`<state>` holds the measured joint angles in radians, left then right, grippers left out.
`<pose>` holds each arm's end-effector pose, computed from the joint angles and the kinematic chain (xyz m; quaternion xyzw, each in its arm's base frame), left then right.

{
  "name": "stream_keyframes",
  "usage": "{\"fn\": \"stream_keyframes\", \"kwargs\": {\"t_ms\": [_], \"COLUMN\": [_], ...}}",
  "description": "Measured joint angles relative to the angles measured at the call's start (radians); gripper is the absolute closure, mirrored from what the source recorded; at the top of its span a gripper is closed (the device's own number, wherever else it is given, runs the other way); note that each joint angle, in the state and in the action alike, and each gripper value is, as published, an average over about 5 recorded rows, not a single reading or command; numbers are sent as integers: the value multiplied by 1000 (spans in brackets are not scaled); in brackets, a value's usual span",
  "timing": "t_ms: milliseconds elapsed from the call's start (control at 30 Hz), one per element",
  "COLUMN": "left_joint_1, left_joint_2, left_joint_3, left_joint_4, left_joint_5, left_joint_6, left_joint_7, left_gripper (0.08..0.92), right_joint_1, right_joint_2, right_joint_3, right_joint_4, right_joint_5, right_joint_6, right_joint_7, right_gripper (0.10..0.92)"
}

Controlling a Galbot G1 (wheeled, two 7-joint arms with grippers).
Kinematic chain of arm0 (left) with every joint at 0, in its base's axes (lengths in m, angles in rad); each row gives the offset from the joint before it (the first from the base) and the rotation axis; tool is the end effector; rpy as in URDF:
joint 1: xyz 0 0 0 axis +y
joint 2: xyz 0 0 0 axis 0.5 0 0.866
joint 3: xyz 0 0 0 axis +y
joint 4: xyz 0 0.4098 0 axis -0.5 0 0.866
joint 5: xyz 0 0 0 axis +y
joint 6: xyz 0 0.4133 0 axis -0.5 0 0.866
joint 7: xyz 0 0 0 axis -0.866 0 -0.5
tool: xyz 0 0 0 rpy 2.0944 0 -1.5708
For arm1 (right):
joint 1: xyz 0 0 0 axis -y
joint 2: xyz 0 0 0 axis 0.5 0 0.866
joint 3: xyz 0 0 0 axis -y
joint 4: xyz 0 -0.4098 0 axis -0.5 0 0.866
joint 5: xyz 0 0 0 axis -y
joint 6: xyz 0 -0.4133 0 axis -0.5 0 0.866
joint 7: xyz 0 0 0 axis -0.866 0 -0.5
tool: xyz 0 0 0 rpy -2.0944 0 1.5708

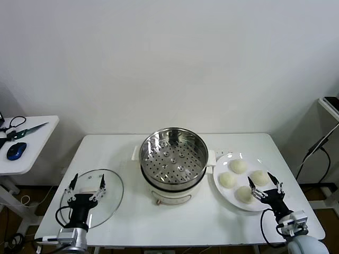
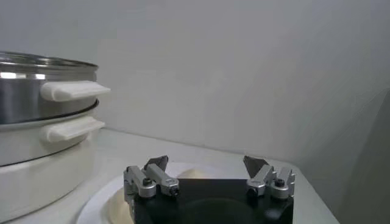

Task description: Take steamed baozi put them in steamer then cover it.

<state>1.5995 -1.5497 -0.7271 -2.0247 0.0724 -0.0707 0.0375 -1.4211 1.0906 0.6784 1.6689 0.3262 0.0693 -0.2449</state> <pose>0.1906 0.0799 -0.3841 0.0602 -0.9933 -0.0966 0.0176 0.2694 -0.2269 -0.4261 0.0885 -0.9891 0.0798 0.0866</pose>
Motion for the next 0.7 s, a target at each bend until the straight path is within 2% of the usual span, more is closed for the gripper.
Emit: {"fn": "stream_keyframes", "kwargs": {"t_ms": [167, 367, 700], "left_joint_1": [-2, -2, -7], "left_joint_2": [0, 6, 22], "left_joint_3": [3, 13, 16], "left_joint_4": [-3, -10, -5], "left_joint_5": [0, 0, -4], "left_joint_6": [3, 8, 14], "left_joint_7": [-7, -16, -29], "left_gripper": [177, 177, 177], "right_joint_1": [53, 206, 655], "right_joint_2": [-53, -200, -412], "right_joint_3": [-16, -104, -506], "right_joint_4": [-22, -108, -302], "right_joint_5": [-31, -119, -301], "right_joint_6": [-43, -111, -144], "right_joint_7": [-61, -223, -545], "right_gripper": [203, 203, 203]}}
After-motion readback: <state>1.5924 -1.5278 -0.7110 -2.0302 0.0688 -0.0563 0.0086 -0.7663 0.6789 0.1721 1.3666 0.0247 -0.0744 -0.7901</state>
